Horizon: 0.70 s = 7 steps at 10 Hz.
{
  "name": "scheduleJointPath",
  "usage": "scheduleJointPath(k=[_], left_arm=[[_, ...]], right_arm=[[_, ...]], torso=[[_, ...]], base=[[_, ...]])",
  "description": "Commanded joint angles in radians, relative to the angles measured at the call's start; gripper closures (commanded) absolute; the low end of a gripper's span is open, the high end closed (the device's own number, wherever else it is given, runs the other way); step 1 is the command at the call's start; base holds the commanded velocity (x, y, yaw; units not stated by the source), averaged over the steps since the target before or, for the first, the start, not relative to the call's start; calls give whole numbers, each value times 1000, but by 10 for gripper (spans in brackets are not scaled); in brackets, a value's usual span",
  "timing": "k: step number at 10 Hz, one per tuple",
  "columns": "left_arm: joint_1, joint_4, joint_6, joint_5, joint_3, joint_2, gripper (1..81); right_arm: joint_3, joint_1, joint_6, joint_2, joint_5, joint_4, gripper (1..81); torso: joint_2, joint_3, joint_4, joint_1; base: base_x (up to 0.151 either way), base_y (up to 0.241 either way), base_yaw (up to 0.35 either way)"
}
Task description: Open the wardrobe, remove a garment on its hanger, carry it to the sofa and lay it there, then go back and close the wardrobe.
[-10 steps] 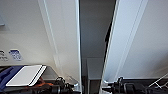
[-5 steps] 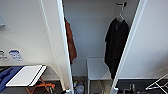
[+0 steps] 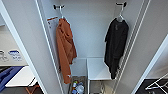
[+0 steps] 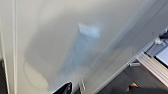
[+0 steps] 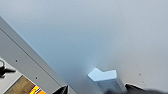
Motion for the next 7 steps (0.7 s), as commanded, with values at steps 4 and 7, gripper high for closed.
scheduleJointPath(k=[4,7], left_arm=[[575,-121,-3,-635,-293,-7,10],[601,-227,-3,-565,-544,288,10]], right_arm=[[-239,-218,132,-197,153,126,10],[-496,-393,162,28,133,165,10]], torso=[[-2,1,0,-4],[-4,2,0,-7]], base=[[0,0,0],[0,0,0]])
